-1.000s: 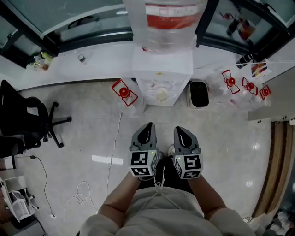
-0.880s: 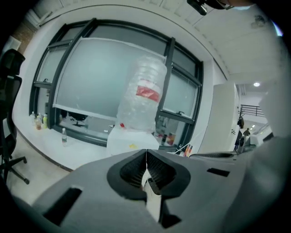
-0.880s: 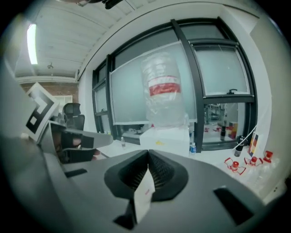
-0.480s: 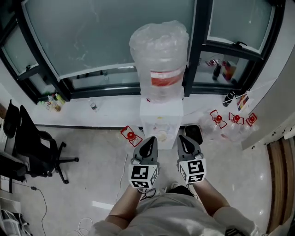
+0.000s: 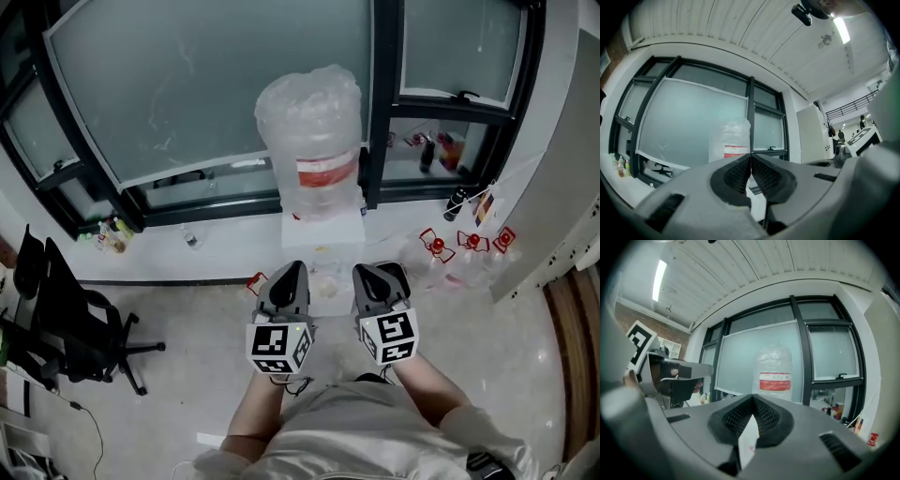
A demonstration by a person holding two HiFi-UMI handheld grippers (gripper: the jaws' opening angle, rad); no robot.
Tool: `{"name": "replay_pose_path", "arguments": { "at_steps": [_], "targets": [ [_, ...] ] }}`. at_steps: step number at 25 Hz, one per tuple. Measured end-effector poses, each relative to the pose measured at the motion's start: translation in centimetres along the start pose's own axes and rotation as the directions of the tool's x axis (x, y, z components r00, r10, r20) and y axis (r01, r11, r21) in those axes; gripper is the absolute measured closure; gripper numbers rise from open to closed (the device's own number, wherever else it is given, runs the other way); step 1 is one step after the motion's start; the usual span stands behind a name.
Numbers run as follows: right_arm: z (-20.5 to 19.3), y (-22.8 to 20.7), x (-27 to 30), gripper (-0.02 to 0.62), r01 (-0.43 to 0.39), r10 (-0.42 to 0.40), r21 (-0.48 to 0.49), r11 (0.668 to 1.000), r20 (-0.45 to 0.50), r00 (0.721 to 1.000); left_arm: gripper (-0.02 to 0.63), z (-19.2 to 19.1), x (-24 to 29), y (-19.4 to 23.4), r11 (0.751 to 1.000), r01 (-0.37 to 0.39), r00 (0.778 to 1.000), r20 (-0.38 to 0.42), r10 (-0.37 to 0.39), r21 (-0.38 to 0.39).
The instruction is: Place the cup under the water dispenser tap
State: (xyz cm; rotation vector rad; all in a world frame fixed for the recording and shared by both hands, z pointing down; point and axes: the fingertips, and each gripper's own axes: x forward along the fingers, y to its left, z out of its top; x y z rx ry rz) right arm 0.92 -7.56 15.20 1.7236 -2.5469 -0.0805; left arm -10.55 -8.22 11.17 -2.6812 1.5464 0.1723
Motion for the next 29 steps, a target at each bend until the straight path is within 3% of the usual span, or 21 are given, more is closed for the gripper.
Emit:
{"name": "replay_pose_path", "arguments": {
  "at_steps": [5, 14, 19, 29],
  "targets": [
    [0.5, 0.5, -0.5, 0.571, -0.005, 0.005, 0.021, 1.0, 0.019, 1.0, 0.586, 0.0, -0.6, -0.1, 1.0, 0.013, 1.0, 0.007, -0.013, -0.011],
    [0.1, 1.1, -1.4, 0.571, 0.009, -0.01, -0.025, 1.0, -0.01, 1.0, 0.586, -0.7, -1.4, -1.0, 0.997, 0.064, 0.998, -0.014, -0.064, -0.031],
    [0.0, 1.6, -1.9, 0.571, 0.0, 0.0, -0.046, 0.999, -0.015, 1.0, 0.586, -1.1, -1.5, -0.6, 0.997, 0.044, 0.999, -0.021, -0.045, -0.056],
    [-0.3, 1.1, -2.2, 0.571, 0.0, 0.0, -0.034, 0.999, -0.024, 1.0, 0.586, -1.4, -1.3, -1.0, 0.998, 0.059, 0.998, -0.038, -0.059, -0.006]
  ]
}}
